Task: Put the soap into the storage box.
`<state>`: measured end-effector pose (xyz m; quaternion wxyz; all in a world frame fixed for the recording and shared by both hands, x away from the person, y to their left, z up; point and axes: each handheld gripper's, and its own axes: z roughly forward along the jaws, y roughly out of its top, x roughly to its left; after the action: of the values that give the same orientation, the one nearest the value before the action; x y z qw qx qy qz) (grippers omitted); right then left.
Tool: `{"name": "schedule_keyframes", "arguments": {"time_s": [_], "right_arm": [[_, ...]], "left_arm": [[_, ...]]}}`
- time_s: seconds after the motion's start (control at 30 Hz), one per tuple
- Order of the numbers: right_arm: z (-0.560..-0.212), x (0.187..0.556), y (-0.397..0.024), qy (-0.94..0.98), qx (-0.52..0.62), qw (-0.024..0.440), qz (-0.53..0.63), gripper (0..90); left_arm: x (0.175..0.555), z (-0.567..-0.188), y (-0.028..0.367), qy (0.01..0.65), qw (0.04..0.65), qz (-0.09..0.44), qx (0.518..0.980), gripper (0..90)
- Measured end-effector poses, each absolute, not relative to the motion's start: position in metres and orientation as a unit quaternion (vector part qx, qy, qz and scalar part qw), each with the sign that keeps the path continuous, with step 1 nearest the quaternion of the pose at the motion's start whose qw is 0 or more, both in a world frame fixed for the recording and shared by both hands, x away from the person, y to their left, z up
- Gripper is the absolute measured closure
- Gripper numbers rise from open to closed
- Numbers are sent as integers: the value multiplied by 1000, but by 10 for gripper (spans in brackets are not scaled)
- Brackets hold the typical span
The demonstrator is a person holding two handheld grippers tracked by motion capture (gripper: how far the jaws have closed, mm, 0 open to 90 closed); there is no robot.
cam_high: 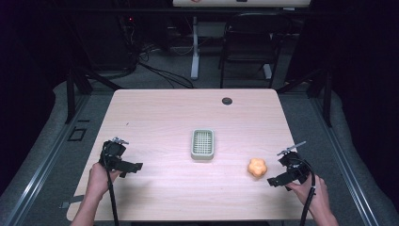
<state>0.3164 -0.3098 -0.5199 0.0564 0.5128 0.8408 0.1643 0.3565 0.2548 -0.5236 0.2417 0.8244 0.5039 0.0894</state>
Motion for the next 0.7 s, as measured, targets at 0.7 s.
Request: {"name": "schedule_keyframes", "arguments": {"time_s": [0.7], "right_arm": [[-516,321,-306,848,503,59,157,0]], "left_arm": [[356,-523,255,504,244,85,824,0]]}}
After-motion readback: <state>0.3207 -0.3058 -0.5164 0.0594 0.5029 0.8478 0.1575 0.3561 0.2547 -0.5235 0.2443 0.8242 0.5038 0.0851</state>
